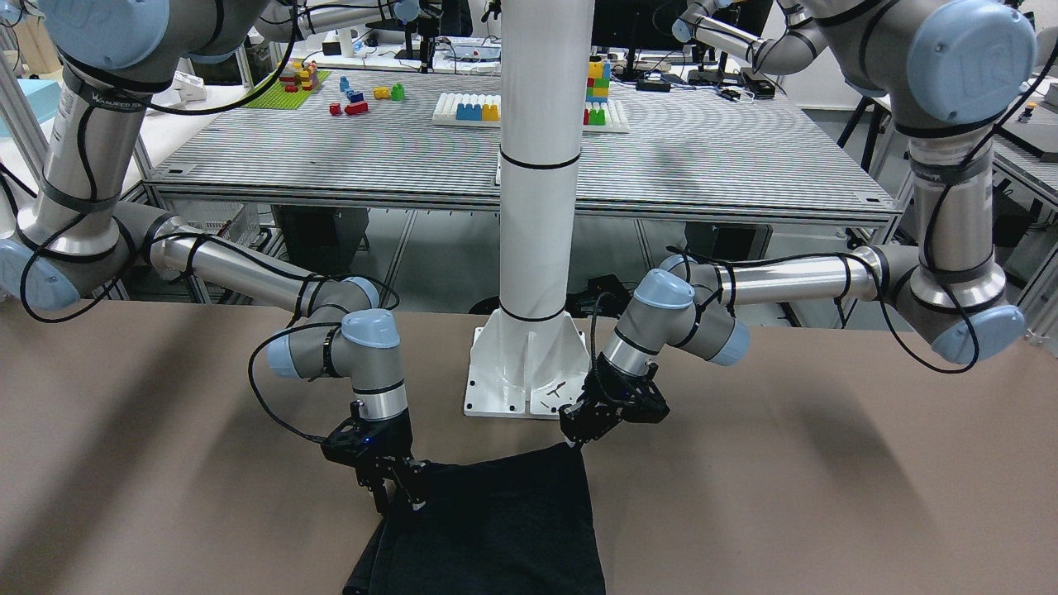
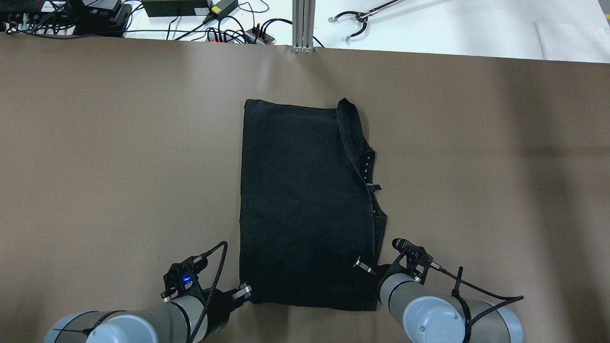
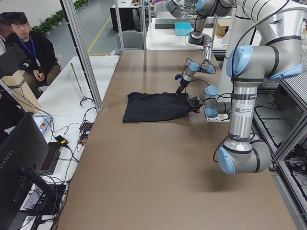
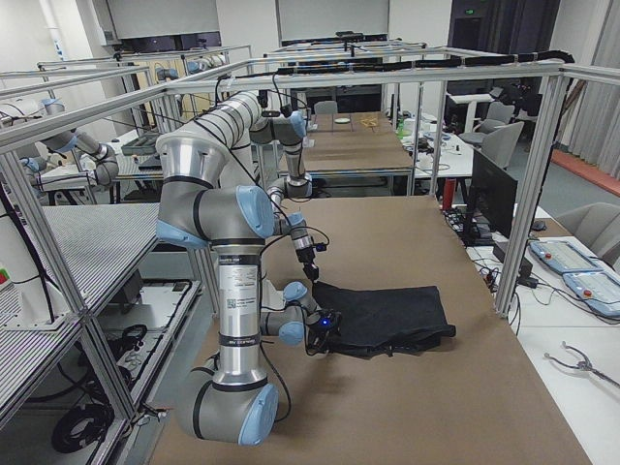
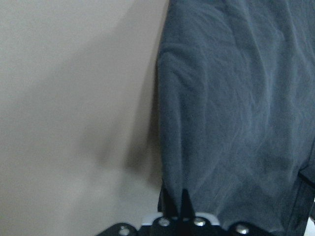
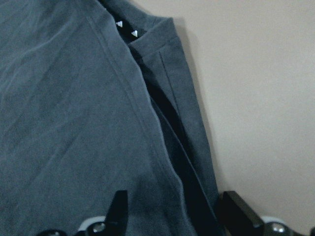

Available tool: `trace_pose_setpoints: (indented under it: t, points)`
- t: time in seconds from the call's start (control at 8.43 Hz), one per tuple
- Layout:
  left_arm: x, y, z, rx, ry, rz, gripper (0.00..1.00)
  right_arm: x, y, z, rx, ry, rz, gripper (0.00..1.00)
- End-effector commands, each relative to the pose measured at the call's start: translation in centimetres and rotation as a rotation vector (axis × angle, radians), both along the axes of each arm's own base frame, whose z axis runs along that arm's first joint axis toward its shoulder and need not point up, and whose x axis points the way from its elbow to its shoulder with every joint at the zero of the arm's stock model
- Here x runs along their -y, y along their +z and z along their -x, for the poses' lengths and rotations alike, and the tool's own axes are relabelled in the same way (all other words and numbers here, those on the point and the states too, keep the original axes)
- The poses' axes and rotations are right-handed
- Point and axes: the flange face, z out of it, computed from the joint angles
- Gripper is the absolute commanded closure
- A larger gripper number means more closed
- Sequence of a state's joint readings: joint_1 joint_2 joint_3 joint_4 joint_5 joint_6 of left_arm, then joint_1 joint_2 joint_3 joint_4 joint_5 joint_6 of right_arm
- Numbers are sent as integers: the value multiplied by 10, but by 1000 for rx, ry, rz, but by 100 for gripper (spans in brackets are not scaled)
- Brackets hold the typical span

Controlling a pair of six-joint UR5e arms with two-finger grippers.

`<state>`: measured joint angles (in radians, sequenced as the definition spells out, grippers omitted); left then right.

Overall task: Fold clothes
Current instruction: 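Grasp both near corners of the shirt with the left and right grippers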

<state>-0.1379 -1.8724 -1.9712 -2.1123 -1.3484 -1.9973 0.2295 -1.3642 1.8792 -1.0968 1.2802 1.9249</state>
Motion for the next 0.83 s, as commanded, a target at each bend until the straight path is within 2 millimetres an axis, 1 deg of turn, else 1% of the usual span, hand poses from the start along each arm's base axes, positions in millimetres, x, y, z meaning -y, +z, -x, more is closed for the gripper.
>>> trace_pose_setpoints:
  t: [0.0,0.12,0.24,0.36,0.47,0.59,0.71]
  points:
    - [0,0,0,-1,1,0,100,-3,-1,1,11,30,7,49]
    - [-1,0,0,-1,3,0,100,-10,-1,4,11,34,-3,53]
    - [0,0,0,1,1,1,100,-12,-5,4,22,48,-6,59]
    - [0,0,0,0,2,-1,100,-14,-1,4,22,52,3,70]
    - [0,-1,0,4,5,-10,100,-20,-1,3,23,52,-4,82]
    - [0,-1,0,4,6,-12,100,-25,-3,4,29,61,-9,98]
    - [0,-3,1,0,6,-13,100,-31,-5,6,35,56,-5,100]
